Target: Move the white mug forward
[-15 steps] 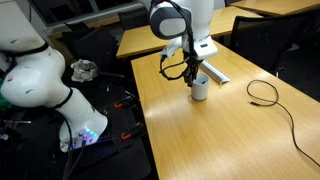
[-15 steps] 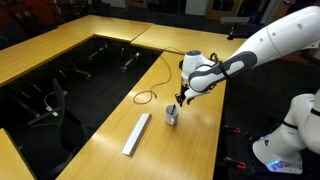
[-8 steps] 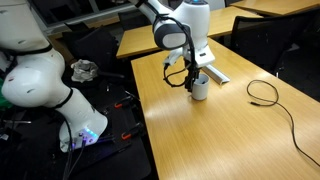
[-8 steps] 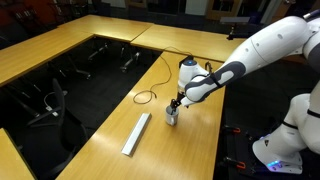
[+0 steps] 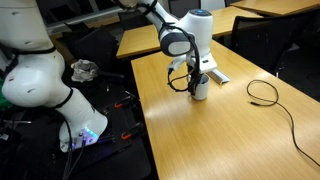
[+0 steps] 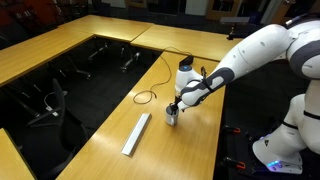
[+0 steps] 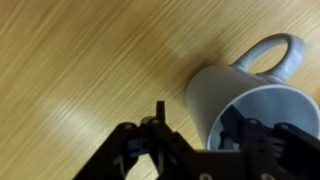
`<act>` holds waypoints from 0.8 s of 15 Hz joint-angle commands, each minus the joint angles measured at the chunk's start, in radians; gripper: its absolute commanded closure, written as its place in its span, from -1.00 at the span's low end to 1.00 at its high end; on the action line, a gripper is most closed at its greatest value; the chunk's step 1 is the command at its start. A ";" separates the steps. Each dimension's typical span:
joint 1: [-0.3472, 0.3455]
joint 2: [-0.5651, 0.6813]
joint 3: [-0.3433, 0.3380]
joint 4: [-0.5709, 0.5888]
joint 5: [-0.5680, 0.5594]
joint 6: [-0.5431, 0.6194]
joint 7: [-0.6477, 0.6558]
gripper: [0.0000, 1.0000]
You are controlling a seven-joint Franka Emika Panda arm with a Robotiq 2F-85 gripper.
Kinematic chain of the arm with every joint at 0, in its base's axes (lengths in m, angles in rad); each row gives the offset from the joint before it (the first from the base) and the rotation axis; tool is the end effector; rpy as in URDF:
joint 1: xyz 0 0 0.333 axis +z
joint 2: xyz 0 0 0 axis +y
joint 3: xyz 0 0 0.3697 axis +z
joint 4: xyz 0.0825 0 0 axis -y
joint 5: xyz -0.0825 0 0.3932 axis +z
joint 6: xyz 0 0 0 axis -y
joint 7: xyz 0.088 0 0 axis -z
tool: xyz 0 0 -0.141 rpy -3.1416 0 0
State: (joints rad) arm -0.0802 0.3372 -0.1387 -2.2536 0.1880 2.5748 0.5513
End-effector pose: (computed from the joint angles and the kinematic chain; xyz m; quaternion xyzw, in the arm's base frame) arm 0.5488 -0.1226 0.2221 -0.8953 0.4447 0.0092 0.0259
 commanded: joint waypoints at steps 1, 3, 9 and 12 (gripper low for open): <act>0.010 0.017 -0.004 0.014 0.025 0.016 -0.020 0.34; 0.013 0.023 -0.005 0.016 0.022 0.018 -0.020 0.65; 0.018 0.026 -0.007 0.014 0.018 0.031 -0.027 0.95; 0.001 -0.008 -0.005 -0.011 0.031 0.025 -0.061 0.95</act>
State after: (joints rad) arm -0.0703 0.3585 -0.1410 -2.2418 0.1880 2.5839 0.5431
